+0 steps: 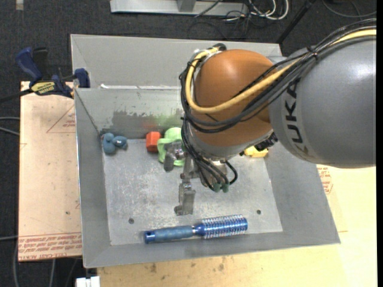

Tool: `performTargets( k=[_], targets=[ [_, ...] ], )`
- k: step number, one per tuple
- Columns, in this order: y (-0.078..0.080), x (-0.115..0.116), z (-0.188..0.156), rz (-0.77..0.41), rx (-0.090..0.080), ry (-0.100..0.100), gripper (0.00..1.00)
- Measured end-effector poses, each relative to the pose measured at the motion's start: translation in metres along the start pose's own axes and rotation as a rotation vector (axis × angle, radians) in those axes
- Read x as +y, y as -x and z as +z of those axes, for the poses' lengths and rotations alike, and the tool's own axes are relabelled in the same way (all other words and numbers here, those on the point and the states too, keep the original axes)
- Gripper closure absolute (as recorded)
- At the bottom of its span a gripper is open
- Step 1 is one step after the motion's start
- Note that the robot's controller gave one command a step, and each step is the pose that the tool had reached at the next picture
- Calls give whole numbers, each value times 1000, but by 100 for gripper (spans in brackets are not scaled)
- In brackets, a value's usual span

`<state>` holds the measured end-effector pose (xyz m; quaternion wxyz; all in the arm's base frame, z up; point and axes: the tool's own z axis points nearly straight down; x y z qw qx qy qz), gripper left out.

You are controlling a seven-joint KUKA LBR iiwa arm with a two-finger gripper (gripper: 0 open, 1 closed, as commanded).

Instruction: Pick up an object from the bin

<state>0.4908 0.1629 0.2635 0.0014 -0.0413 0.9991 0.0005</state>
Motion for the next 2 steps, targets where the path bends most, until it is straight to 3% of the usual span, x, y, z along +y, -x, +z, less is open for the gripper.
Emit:
performTargets(
  k=[1,2],
  targets=[
    [-11,6,128,-423,8,1,0],
    [0,-1,194,-647,-1,1,0]
  ],
)
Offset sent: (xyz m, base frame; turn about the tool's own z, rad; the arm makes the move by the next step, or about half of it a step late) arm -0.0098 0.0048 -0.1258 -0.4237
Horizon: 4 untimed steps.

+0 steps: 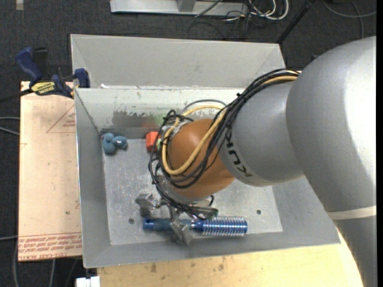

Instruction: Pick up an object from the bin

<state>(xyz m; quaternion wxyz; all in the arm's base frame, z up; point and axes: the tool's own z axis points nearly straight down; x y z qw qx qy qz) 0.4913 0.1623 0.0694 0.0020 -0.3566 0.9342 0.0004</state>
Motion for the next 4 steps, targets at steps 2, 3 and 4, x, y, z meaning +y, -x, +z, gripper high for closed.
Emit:
performTargets(
  k=[2,3,4],
  targets=[
    [5,-23,-139,-78,-6,-4,100],
    [-2,10,-92,-398,5,5,100],
    [-8,6,-146,-431,-3,-2,100]
  ],
)
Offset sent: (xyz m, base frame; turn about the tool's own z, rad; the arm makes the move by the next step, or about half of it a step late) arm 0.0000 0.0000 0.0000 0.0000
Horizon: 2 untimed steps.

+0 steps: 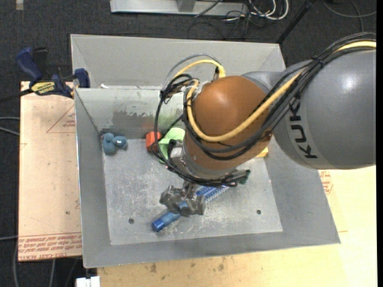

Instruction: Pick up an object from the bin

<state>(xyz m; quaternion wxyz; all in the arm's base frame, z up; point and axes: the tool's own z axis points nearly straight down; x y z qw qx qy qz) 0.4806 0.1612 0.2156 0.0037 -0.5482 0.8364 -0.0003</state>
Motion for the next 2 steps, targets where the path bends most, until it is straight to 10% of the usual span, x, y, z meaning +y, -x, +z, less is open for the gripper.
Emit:
performTargets(
  k=[1,2],
  targets=[
    [-3,-5,42,-42,6,9,100],
    [-3,-6,40,-41,4,6,0]
  ],
)
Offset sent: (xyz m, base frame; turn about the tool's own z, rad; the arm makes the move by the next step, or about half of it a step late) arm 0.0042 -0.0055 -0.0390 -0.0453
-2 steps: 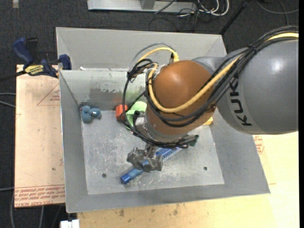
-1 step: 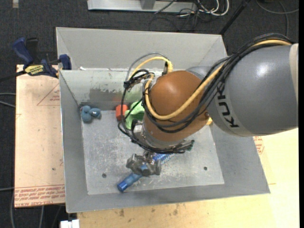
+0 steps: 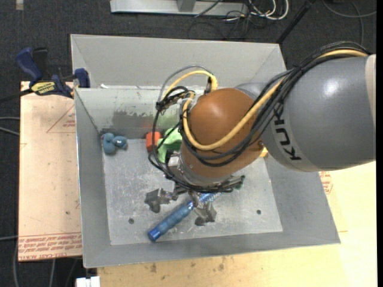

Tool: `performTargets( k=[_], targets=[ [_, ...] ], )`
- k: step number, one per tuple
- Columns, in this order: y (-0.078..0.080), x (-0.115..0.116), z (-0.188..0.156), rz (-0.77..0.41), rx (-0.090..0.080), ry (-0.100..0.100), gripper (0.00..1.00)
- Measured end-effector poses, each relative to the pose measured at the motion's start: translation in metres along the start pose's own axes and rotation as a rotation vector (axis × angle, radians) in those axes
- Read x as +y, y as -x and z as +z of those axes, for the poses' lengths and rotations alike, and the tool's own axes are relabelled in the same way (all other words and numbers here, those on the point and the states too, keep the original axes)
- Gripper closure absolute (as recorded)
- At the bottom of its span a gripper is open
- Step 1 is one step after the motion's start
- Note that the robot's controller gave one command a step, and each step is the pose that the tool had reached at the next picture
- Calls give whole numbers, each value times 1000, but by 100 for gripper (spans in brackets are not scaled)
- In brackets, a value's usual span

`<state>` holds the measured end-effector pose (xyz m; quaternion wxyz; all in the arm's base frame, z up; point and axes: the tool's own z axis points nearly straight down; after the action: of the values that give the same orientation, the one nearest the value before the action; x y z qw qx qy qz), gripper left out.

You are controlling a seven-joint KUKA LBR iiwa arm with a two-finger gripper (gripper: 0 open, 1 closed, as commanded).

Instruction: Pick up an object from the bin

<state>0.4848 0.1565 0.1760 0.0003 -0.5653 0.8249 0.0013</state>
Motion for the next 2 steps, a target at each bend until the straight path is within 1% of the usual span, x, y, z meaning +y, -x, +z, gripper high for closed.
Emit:
performTargets(
  k=[1,2],
  targets=[
    [-14,0,88,-23,4,5,0],
    [-2,-38,106,32,-2,-3,0]
  ],
)
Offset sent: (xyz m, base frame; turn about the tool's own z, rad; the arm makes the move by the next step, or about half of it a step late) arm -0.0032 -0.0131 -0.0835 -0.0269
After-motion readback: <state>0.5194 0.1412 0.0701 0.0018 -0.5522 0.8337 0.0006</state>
